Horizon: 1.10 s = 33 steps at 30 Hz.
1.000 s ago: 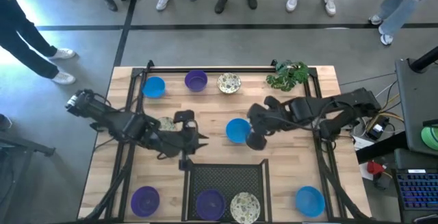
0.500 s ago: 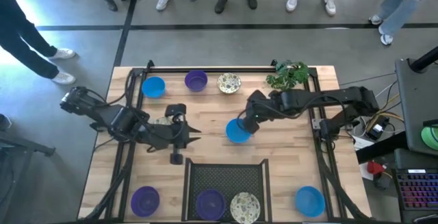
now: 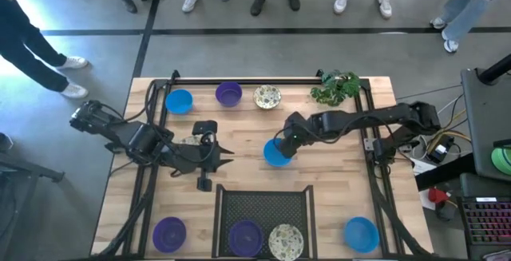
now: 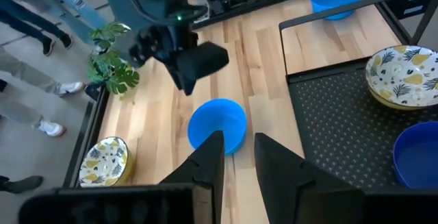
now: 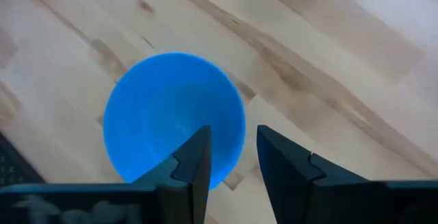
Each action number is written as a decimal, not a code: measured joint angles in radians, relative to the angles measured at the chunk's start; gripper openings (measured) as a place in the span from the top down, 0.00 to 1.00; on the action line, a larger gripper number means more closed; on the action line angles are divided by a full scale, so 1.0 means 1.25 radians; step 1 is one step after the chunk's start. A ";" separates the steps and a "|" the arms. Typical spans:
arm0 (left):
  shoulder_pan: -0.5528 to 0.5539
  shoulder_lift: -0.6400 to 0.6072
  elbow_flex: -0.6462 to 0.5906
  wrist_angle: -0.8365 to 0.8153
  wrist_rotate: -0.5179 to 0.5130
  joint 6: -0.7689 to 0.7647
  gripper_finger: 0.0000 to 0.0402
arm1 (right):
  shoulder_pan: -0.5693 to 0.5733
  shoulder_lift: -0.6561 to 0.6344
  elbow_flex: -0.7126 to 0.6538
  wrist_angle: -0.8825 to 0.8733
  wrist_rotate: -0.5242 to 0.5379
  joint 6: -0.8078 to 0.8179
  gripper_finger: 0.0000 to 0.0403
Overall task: Pick & Place Mini bowls
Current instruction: Put the middle blue bowl on the shelf
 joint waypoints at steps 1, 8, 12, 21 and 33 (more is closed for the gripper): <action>0.000 0.000 0.000 0.000 0.000 0.000 0.81 | 0.000 0.000 -0.015 0.029 0.000 0.002 0.71; 0.001 0.000 0.000 0.000 0.000 0.000 0.81 | -0.003 0.001 -0.093 0.095 -0.002 0.013 0.74; 0.001 0.000 0.000 0.000 0.000 -0.001 0.81 | -0.005 0.001 -0.128 0.142 -0.002 0.017 0.75; 0.001 0.000 0.000 0.000 0.000 -0.001 0.81 | -0.004 0.001 -0.170 0.186 -0.008 0.028 0.74; 0.005 0.000 0.000 0.000 -0.059 -0.007 0.81 | -0.004 0.001 -0.227 0.287 -0.029 0.028 0.76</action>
